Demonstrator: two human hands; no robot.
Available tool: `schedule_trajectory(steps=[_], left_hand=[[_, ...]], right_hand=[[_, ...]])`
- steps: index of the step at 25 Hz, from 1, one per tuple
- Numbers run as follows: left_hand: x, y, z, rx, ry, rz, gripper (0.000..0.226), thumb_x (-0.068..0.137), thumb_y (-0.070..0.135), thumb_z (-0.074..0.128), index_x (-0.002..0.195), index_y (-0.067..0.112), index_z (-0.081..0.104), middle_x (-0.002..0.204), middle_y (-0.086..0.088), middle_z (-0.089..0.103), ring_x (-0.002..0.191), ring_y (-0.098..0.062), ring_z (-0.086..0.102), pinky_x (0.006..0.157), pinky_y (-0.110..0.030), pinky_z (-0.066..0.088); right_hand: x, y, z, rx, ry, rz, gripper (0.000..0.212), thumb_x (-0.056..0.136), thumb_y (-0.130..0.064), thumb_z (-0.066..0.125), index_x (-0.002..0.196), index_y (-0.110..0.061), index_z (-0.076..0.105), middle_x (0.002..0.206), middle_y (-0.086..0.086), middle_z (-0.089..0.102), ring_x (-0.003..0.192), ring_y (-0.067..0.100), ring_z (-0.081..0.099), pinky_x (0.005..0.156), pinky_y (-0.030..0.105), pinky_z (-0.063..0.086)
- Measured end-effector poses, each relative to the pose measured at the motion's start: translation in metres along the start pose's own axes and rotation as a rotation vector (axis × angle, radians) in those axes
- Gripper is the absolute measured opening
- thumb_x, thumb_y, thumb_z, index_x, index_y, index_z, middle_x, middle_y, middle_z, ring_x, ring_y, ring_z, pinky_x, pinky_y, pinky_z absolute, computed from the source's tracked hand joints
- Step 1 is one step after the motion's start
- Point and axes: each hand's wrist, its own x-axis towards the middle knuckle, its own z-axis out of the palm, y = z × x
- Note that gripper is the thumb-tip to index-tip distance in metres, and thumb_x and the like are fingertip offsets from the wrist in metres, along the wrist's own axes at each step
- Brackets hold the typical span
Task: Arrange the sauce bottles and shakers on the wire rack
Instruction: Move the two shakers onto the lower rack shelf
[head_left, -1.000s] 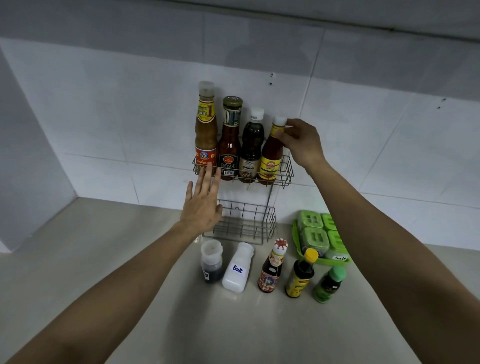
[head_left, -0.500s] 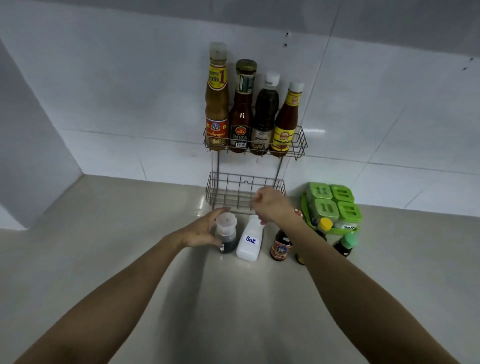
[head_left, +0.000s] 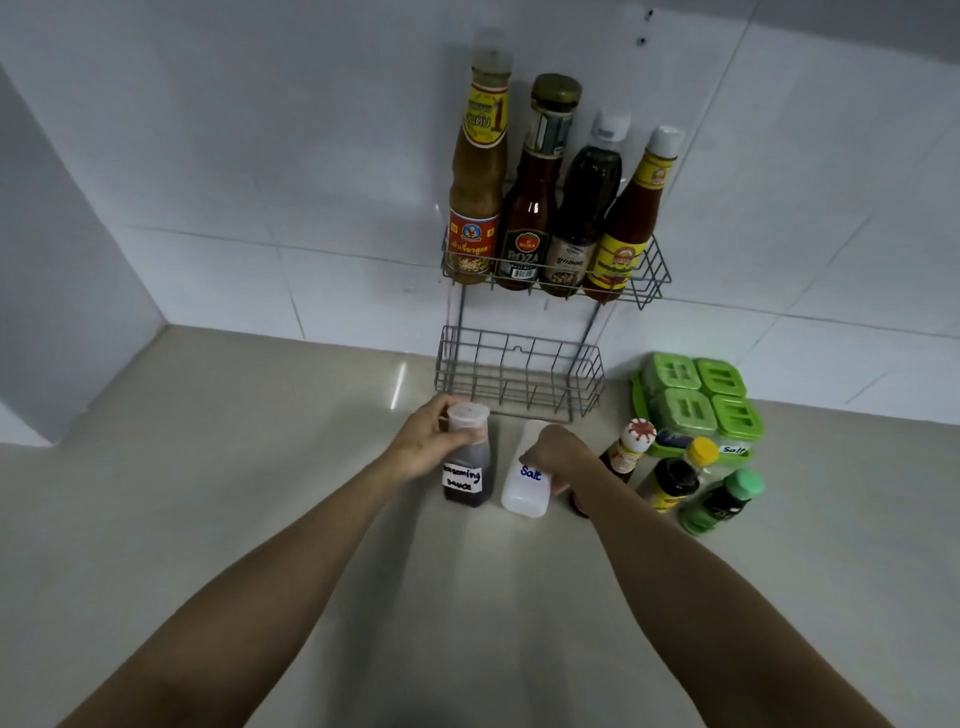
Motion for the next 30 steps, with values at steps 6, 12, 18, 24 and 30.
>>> schedule_trajectory(steps=[6, 12, 18, 24, 30], left_hand=[[0.005, 0.008, -0.015, -0.025, -0.008, -0.204, 0.042, 0.080, 0.046, 0.070, 0.104, 0.012, 0.064, 0.097, -0.007, 0.072, 0.091, -0.025, 0.068, 0.073, -0.031, 0.052], [0.009, 0.022, -0.030, 0.028, -0.047, -0.229, 0.052, 0.080, 0.052, 0.066, 0.114, 0.014, 0.059, 0.107, -0.006, 0.068, 0.096, -0.021, 0.065, 0.069, -0.031, 0.049], [0.023, 0.059, -0.057, 0.301, 0.010, -0.113, 0.056, 0.083, 0.059, 0.058, 0.114, 0.013, 0.050, 0.104, 0.000, 0.055, 0.093, -0.016, 0.055, 0.068, -0.031, 0.043], [0.043, 0.094, -0.071, 0.214, 0.260, 0.193, 0.043, 0.084, 0.037, 0.069, 0.111, 0.014, 0.045, 0.099, 0.001, 0.055, 0.087, -0.014, 0.055, 0.068, -0.024, 0.044], [0.055, 0.071, -0.054, 0.341, 0.372, 0.389, 0.063, 0.079, 0.036, 0.072, 0.130, 0.012, 0.043, 0.130, -0.009, 0.047, 0.112, -0.019, 0.048, 0.086, -0.031, 0.046]], right_hand=[[0.017, 0.000, 0.010, 0.411, 0.007, 0.130, 0.055, 0.073, -0.014, 0.082, 0.116, 0.004, 0.053, 0.115, 0.023, 0.064, 0.104, 0.041, 0.065, 0.085, 0.057, 0.056], [0.012, 0.003, 0.015, 0.743, -0.129, -0.058, 0.051, 0.073, -0.007, 0.080, 0.120, 0.001, 0.062, 0.110, 0.014, 0.072, 0.093, 0.026, 0.071, 0.081, 0.040, 0.059], [0.001, -0.013, -0.009, 0.912, -0.058, -0.324, 0.043, 0.077, -0.003, 0.076, 0.117, -0.006, 0.064, 0.114, 0.013, 0.071, 0.103, 0.027, 0.070, 0.078, 0.033, 0.060], [0.006, -0.037, -0.030, 1.008, 0.347, -0.494, 0.053, 0.079, 0.002, 0.073, 0.127, -0.001, 0.050, 0.117, 0.008, 0.066, 0.097, 0.010, 0.068, 0.068, 0.021, 0.057], [0.026, -0.045, -0.021, 0.745, 0.500, -0.456, 0.063, 0.083, -0.006, 0.072, 0.135, -0.022, 0.040, 0.131, -0.004, 0.054, 0.118, 0.019, 0.059, 0.097, 0.038, 0.052]])
